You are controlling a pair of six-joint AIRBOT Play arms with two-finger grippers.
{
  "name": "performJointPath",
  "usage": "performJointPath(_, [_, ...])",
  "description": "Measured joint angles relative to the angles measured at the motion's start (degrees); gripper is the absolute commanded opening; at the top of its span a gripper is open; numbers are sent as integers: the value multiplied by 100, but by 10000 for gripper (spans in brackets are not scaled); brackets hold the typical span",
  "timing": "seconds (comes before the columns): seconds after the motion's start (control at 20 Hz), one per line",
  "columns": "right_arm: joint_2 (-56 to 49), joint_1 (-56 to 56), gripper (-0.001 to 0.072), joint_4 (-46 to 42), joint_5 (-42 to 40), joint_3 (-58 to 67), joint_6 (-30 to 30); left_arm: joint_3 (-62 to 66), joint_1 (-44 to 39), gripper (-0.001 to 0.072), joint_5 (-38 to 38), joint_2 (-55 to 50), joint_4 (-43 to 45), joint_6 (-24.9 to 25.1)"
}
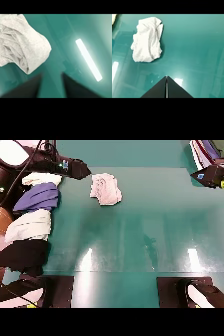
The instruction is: Fold the shirts.
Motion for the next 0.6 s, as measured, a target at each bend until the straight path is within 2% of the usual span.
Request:
performJointPath(0.25, [0,2,12,0,-46,0,0,-299,0,541,376,-973,-2,-42])
performJointPath(0.6, [0,0,12,0,-103,-2,0,-413,0,540,1132,-2382,-654,-46])
